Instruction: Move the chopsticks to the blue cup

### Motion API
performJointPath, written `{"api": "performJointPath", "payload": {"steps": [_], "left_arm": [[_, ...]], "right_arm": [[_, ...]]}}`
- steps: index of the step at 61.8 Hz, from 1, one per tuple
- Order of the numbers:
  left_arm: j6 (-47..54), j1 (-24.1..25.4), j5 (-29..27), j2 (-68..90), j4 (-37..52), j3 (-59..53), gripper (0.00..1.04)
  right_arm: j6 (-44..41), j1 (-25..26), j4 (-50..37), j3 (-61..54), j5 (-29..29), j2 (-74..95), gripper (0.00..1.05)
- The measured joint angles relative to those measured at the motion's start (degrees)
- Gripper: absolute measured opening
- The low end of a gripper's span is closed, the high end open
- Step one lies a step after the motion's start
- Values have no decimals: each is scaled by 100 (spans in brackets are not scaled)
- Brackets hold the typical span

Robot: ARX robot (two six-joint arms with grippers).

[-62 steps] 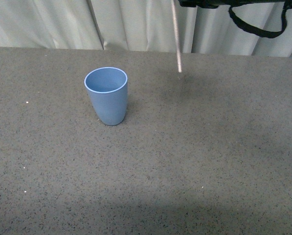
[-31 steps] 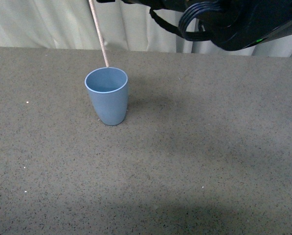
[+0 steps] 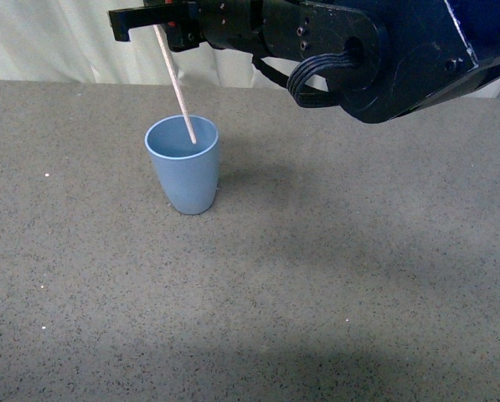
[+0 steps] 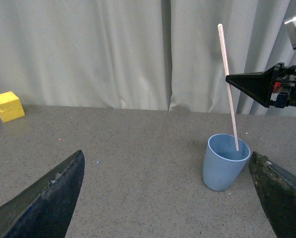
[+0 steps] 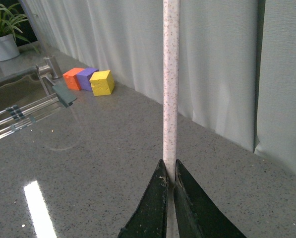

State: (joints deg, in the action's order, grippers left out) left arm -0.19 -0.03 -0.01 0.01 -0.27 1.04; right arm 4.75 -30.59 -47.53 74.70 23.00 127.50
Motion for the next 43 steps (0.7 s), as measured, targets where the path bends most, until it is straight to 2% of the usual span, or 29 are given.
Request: {"api": "performJointPath", "payload": {"steps": [9,32,43], "left_arm": [[0,0,0,0,0,0,98],[0,0,0,0,0,0,98],[0,0,0,0,0,0,98]], "right_arm": [[-116,2,24,-13,-26,59,4],[-133,59,-170,-302,-262,37,68],[-131,120,-385,-402,-804,-59,97]]}}
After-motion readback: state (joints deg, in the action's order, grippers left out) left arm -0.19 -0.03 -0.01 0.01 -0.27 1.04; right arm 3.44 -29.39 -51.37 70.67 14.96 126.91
